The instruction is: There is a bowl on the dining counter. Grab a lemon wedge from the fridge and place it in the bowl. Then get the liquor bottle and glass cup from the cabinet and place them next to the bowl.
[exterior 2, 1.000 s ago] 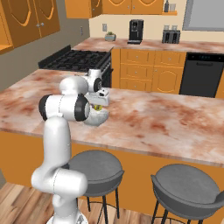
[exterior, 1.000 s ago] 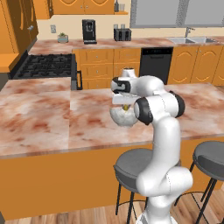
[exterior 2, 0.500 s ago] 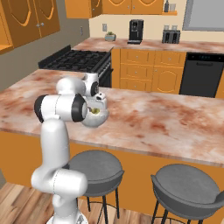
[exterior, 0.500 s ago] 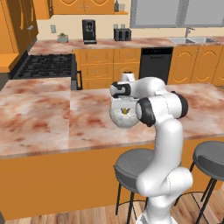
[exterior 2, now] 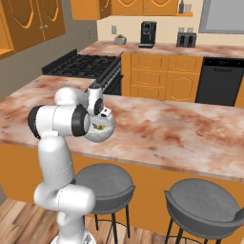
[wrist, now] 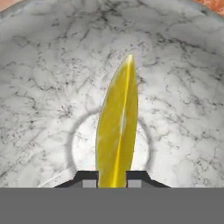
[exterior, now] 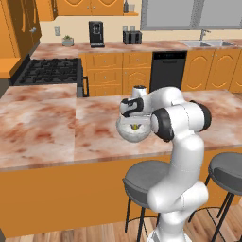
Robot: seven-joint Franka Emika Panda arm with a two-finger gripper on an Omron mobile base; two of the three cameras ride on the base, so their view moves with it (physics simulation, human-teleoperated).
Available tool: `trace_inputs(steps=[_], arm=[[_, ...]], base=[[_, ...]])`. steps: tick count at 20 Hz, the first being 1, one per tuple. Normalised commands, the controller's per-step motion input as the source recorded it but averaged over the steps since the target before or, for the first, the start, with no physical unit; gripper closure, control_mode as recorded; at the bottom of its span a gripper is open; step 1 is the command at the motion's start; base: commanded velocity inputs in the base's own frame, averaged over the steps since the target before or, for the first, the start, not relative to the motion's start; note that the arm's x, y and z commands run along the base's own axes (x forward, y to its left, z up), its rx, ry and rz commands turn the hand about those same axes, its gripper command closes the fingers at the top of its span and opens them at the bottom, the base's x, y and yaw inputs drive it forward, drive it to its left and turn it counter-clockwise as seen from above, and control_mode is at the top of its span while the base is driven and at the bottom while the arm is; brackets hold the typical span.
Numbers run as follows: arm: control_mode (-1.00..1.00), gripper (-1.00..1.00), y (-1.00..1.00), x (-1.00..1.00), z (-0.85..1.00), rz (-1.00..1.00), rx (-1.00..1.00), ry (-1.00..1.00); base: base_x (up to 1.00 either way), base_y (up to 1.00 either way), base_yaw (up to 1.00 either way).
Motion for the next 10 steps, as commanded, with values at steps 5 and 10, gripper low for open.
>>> trace_inputs(steps=[5, 10], arm=[[-1.00, -1.00, 0.01, -0.24, -0.03, 0.00, 0.00, -0.08], [-1.00, -1.00, 0.00, -0.30, 0.06, -0.01, 0.01, -0.08]], base=[[0.00, 0.00, 0.00], [0.00, 0.00, 0.00]])
